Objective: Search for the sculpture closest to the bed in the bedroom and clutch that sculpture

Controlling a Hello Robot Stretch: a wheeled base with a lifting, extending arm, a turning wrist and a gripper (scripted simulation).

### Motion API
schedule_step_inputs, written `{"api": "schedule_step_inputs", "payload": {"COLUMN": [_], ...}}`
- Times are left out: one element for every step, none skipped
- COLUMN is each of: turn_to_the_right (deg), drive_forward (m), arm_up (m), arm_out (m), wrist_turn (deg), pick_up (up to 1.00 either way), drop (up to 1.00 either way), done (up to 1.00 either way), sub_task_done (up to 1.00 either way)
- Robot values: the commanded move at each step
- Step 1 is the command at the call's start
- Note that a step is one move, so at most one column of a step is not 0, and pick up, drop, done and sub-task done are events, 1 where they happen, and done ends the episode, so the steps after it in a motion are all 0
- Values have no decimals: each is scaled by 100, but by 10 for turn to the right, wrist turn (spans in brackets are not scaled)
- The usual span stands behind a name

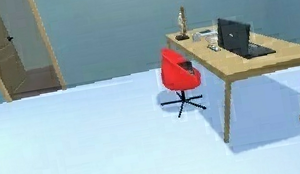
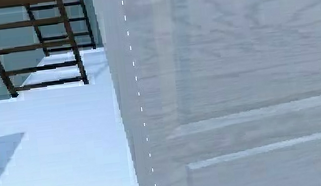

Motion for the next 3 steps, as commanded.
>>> {"api": "schedule_step_inputs", "payload": {"turn_to_the_right": [330,0,450], "drive_forward": [0,45,0], "arm_up": [0,0,0], "arm_out": [0,0,0], "wrist_turn": [0,0,0], "pick_up": [0,0,0], "drop": [0,0,0], "done": [0,0,0], "sub_task_done": [0,0,0]}}
